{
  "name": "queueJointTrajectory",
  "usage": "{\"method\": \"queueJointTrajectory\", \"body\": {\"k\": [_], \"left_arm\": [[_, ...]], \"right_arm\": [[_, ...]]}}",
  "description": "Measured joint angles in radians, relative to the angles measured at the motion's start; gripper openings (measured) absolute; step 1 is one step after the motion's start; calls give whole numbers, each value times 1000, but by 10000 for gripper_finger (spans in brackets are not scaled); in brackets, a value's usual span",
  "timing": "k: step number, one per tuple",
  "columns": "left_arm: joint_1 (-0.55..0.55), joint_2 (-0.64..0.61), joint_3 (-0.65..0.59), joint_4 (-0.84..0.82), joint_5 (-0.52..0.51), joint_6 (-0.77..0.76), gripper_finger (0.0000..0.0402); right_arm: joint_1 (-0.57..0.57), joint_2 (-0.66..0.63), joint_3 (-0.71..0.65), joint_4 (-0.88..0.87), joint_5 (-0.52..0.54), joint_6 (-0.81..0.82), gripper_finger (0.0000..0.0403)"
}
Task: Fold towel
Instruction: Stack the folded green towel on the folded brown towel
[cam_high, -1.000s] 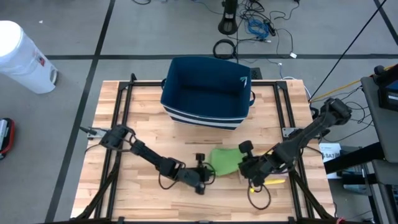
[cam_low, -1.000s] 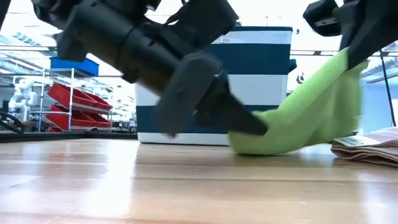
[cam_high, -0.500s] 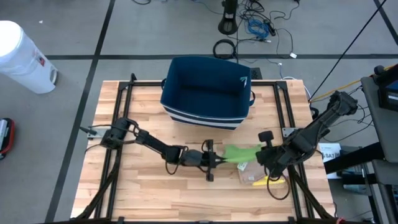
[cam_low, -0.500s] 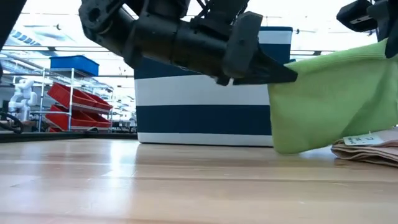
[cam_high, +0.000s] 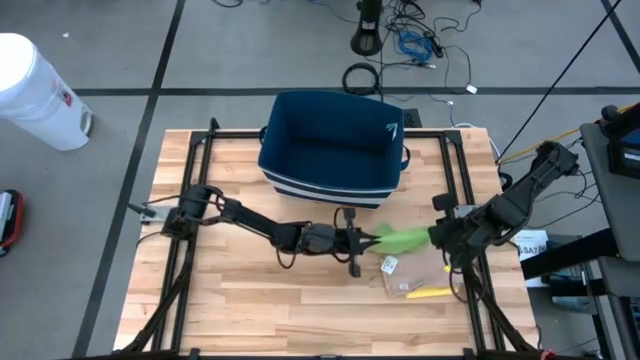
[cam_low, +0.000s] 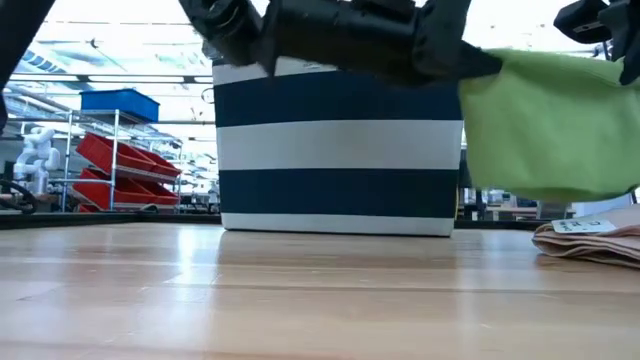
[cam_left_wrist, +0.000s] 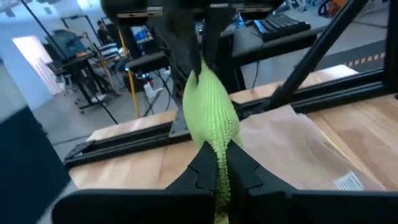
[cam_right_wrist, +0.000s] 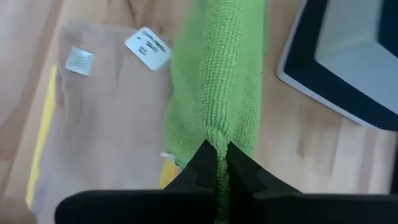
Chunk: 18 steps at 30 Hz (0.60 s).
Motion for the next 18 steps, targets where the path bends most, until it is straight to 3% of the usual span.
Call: {"method": "queueJointTrajectory", "body": {"k": [7, 18], "left_arm": [[28, 0, 85, -187, 18, 16, 8], [45, 39, 92, -205, 300, -62, 11]], "right_arm": [[0, -109, 0, -58, -32, 23, 0], [-1, -226, -3, -1, -245, 89, 0]]}}
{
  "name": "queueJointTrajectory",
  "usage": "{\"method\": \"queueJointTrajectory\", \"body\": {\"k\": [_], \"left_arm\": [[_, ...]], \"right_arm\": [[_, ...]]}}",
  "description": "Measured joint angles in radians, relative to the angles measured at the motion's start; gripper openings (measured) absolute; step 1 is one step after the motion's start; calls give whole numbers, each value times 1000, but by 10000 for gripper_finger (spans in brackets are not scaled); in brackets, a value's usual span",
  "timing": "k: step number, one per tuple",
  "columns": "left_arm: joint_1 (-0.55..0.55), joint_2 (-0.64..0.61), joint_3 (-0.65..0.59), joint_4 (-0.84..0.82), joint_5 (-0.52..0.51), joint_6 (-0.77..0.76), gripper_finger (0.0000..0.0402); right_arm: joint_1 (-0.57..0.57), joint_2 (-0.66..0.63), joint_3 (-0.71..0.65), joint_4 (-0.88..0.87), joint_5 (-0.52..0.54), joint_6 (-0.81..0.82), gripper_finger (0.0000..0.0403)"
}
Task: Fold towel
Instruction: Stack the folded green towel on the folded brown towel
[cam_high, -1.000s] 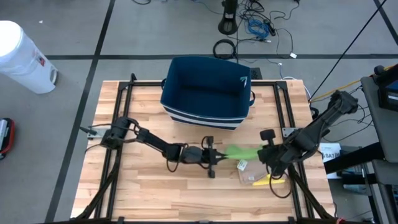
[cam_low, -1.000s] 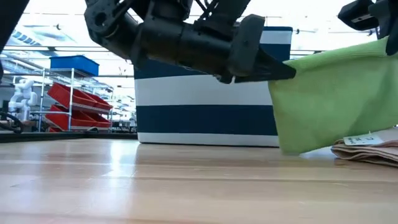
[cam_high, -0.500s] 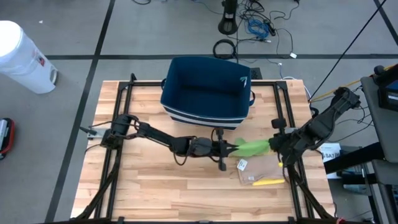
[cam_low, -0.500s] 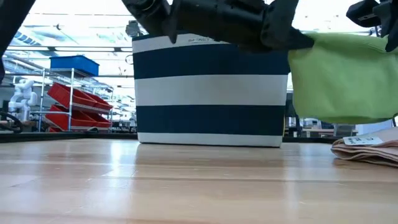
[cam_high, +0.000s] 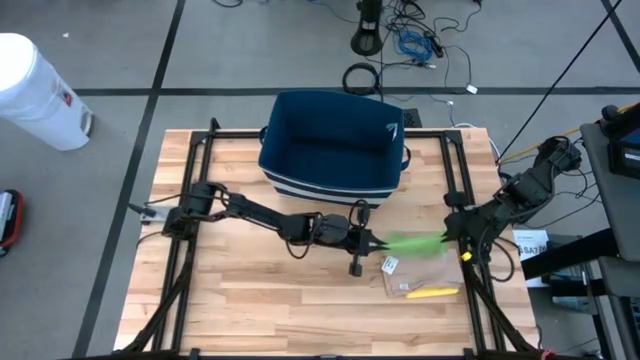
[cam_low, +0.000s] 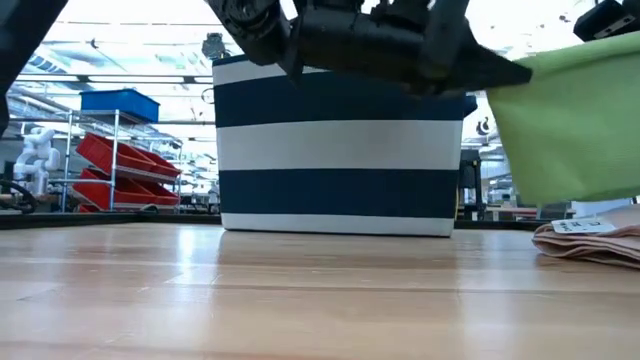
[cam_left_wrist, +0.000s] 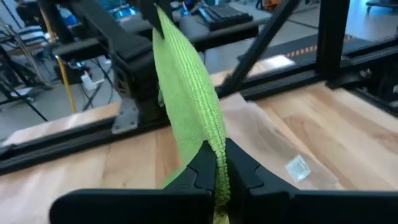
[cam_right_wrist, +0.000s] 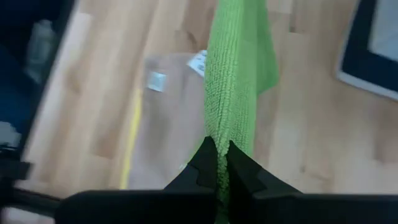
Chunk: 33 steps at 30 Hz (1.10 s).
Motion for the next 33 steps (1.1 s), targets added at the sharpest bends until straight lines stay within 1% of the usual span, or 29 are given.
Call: {"method": "queueJointTrajectory", "body": {"k": [6, 14, 17, 19, 20, 24, 27, 33], "left_arm": [[-1, 46, -1, 47, 19, -24, 11], [-5, 58, -7, 62, 74, -33, 11], [-7, 59, -10, 56, 133, -35, 12], [-10, 59, -15, 33, 178, -48, 12], [-13, 62, -16, 32, 183, -51, 12], [-26, 60, -13, 44, 188, -49, 12], [-32, 75, -11, 63, 188, -48, 12], [-38, 132, 7, 75, 188, -53, 12]], "right_arm": [[-1, -5, -35, 12, -71, 66, 0], [0, -7, -163, 96, -186, 126, 8], [1, -8, -202, 131, -248, 126, 15], [5, -9, -225, 96, -317, 131, 19], [6, -10, -236, 89, -327, 137, 21], [4, -8, -271, 88, -317, 173, 32], [3, -9, -286, 123, -320, 192, 45], [3, -6, -299, 313, -301, 204, 82]]}}
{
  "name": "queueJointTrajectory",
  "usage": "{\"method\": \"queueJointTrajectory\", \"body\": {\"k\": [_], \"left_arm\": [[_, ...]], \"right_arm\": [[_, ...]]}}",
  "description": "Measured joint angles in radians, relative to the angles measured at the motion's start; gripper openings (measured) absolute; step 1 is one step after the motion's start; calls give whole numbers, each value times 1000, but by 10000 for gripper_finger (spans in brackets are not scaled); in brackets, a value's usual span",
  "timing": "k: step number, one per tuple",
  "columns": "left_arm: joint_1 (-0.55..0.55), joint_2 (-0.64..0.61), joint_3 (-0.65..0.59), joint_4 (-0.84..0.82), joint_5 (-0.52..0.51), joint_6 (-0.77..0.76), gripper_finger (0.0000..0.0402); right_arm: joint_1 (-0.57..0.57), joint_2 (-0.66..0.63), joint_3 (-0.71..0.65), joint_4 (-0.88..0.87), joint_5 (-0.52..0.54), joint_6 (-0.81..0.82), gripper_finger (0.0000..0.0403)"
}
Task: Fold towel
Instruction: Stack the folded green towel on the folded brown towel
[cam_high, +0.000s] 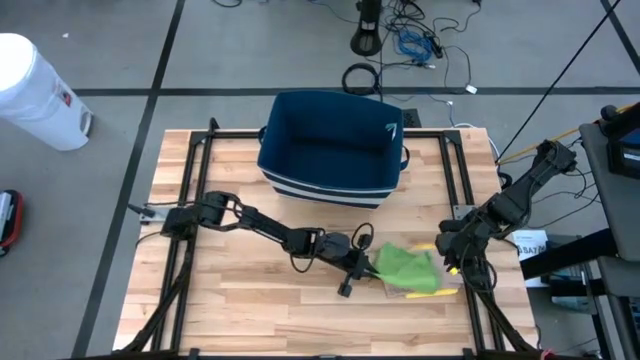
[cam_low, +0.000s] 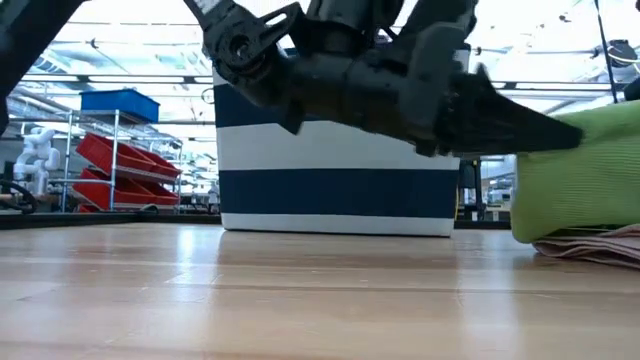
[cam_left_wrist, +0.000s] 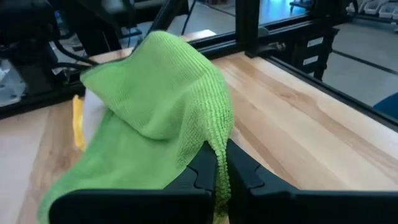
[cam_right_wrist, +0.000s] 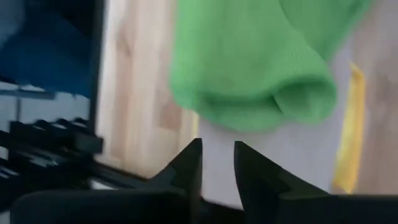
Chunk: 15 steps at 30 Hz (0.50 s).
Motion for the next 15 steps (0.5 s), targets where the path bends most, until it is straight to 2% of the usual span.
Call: {"method": "queueJointTrajectory", "body": {"k": [15], "left_arm": [[-11, 20, 2, 13, -20, 4, 12]], "right_arm": [[18, 118, 0, 301, 67, -65, 178]]}}
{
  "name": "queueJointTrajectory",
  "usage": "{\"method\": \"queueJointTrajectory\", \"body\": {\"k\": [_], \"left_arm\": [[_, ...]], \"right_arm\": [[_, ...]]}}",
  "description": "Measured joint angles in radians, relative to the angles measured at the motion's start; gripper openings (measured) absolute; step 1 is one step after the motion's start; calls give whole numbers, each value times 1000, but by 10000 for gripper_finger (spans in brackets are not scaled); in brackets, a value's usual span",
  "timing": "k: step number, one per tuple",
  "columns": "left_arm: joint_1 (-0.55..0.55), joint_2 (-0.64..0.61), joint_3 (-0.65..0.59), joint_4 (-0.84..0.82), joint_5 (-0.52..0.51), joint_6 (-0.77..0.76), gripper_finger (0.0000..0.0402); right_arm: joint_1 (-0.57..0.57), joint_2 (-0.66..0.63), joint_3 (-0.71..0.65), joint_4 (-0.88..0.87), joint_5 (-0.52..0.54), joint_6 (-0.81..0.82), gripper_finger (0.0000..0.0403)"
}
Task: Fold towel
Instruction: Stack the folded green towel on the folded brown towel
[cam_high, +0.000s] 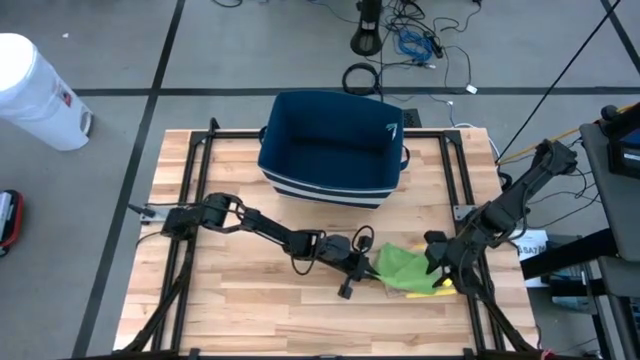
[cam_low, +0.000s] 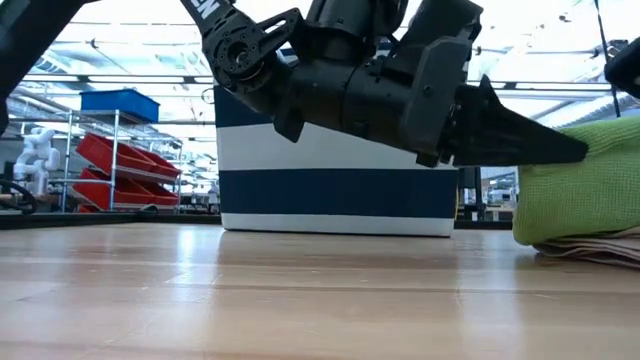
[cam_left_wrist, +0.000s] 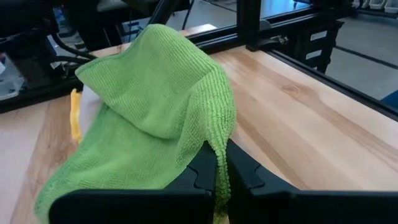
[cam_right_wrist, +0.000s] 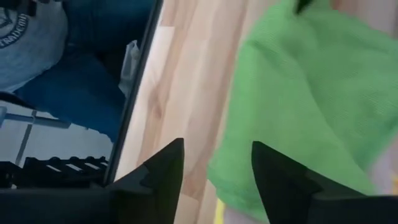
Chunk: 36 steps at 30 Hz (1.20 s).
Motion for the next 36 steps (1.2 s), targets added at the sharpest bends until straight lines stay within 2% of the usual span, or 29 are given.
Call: {"method": "queueJointTrajectory", "body": {"k": [8, 14, 24, 36], "left_arm": [[0, 0, 0, 0, -42, 0, 12], [0, 0, 0, 0, -43, 0, 12], [-3, 0, 1, 0, 6, 0, 12], [-3, 0, 1, -1, 33, 0, 12]], "right_arm": [[45, 163, 0, 25, 0, 15, 197], [61, 243, 0, -17, 94, 49, 193], [79, 248, 0, -20, 171, 40, 193], [78, 199, 1, -4, 411, -100, 192]]}}
